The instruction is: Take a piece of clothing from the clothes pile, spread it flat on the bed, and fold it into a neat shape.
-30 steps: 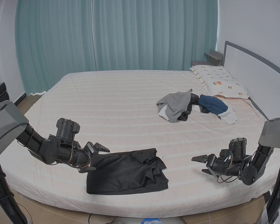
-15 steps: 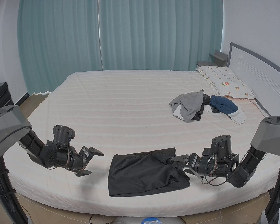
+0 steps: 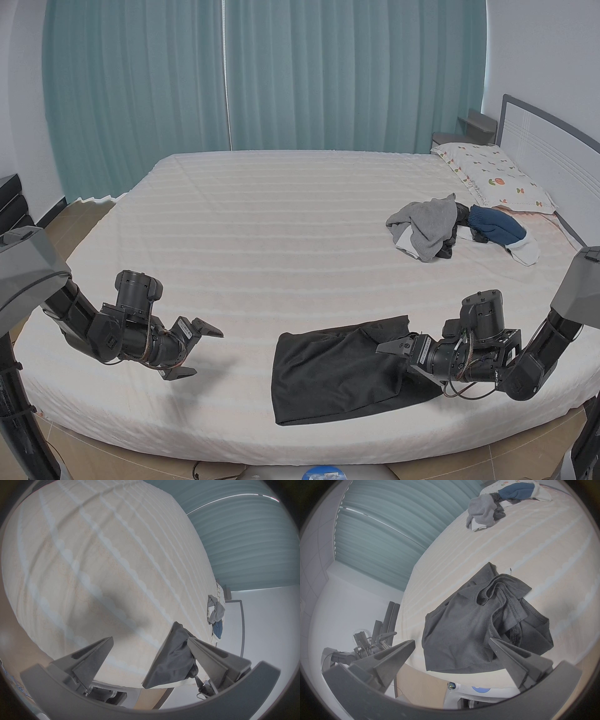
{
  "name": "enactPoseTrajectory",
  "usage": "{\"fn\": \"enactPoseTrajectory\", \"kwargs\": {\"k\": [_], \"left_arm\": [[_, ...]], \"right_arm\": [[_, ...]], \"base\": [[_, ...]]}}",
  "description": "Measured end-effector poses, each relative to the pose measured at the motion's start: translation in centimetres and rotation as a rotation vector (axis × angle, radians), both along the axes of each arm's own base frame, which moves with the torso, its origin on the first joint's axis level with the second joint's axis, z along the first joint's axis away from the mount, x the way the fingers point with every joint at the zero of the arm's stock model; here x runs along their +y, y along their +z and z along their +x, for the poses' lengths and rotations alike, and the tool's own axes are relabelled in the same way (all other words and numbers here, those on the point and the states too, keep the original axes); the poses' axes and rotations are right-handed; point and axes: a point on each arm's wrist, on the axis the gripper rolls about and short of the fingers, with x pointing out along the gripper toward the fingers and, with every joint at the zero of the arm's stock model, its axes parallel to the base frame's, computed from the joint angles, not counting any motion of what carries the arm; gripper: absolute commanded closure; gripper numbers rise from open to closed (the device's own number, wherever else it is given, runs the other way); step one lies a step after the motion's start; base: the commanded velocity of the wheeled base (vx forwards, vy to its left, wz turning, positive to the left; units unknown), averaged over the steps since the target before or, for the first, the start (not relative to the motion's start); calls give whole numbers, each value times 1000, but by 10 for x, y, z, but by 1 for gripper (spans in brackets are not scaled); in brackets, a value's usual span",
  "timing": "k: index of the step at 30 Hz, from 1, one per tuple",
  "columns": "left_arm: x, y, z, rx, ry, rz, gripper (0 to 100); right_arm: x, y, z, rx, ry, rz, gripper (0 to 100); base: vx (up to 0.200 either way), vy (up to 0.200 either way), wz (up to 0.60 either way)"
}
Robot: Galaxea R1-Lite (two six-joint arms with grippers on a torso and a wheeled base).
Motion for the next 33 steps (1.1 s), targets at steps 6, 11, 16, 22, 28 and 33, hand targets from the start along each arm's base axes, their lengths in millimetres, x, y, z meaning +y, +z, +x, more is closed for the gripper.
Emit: {"fn": "enactPoseTrajectory", "kwargs": {"k": [6,11,16,22,28,33], "left_arm": [[0,-1,0,1,-1,1,0],[0,-1,0,2,-2,1,0],[0,-1,0,1,-4,2,0],[-1,-1,1,1,-5,3,0],[-1,-2,1,1,-5,3,0],[-1,-2,1,1,-4,2,0]], "right_arm": [[-10,6,-5,-35,11,-50,0],[-20,9,-8,-45,17,-90,0],[-20,-1,-7,-33,34,-117,0],[-18,-14,-3,3,47,-128,100],[-21,-23,-2,15,56,-161,100],[-32,-24,-6,-3,87,-238,100]], "base": [[0,0,0],[0,0,0],[0,0,0],[0,0,0],[0,0,0],[0,0,0]]}}
